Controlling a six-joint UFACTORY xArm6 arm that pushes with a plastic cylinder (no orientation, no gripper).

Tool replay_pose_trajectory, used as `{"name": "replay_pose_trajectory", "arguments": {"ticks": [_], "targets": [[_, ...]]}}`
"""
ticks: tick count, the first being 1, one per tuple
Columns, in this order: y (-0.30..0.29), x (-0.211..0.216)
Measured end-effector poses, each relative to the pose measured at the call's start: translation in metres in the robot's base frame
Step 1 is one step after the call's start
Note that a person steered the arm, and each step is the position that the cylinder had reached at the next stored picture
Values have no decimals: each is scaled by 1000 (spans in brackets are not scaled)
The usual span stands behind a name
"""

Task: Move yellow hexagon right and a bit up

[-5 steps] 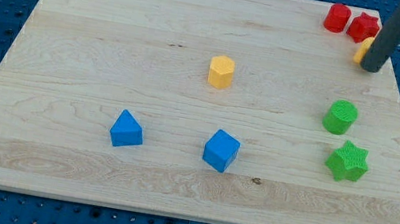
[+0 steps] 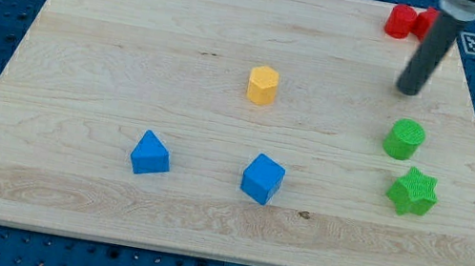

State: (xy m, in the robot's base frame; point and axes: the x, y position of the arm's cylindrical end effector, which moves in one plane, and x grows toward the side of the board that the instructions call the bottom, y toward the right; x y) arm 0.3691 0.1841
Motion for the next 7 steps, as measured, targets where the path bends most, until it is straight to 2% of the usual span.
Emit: {"name": "replay_pose_trajectory", "arguments": {"ticks": [3, 4, 5, 7], "targets": [[-226, -4], [-256, 8], [-249, 40], [-176, 53]]}}
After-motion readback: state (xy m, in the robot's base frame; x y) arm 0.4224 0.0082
